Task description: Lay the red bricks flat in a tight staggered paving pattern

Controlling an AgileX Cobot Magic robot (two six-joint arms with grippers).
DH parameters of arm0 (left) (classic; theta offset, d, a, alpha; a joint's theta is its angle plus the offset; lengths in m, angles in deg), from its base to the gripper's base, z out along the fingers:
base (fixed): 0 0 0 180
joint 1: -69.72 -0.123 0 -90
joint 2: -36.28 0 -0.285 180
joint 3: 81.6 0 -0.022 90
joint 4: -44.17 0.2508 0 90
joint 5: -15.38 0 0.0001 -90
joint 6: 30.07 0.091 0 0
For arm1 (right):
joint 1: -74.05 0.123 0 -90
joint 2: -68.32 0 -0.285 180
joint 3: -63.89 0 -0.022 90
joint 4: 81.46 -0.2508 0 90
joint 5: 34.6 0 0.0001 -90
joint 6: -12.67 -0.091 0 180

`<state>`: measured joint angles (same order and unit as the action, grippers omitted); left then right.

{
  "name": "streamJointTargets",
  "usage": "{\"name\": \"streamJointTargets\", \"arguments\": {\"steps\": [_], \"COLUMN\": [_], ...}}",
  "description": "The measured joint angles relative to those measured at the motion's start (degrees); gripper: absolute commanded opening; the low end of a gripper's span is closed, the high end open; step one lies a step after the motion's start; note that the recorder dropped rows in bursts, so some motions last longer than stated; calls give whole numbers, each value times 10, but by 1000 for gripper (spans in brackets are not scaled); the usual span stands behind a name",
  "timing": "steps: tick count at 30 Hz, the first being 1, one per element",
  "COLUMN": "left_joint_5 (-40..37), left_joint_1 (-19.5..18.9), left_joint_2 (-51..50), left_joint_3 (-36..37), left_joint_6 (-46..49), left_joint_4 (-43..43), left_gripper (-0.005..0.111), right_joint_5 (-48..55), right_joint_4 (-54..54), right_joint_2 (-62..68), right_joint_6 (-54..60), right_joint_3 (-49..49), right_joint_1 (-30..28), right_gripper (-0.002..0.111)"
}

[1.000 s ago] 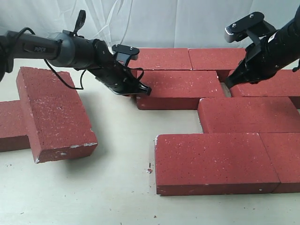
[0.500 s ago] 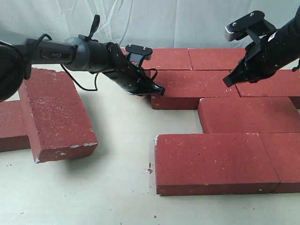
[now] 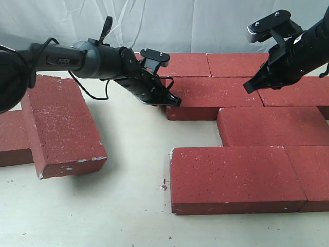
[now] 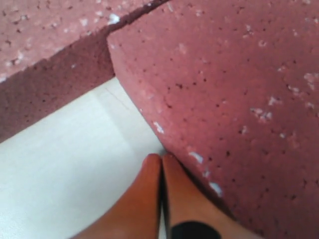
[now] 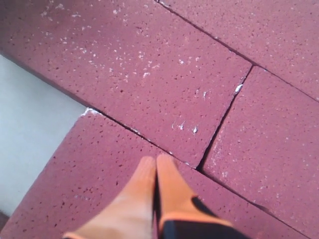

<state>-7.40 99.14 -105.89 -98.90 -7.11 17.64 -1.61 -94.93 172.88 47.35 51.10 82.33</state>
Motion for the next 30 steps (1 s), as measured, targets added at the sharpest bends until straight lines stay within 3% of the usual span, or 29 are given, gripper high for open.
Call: {"name": "streamJointTargets", "arguments": {"steps": [13,21,30], "left_joint_5": [-60,-155,-278], "left_joint_1": [-33,-67,-135], "left_joint_2": [13,70,233], "left_joint_3": [-1,1,1], "left_joint_6": [-2,-2,-24], "left_joint_4": [47,157,257], "left_gripper": [0,0,0], "right_joint_5": [-9,-10,53], "right_joint_4": [-8,-55,-298], "right_joint_2": [0,0,0], "right_joint_6": [0,7,260], "right_joint_3": [0,0,0], "right_joint_1": [0,0,62], "right_gripper": [-1,-1,-1]}}
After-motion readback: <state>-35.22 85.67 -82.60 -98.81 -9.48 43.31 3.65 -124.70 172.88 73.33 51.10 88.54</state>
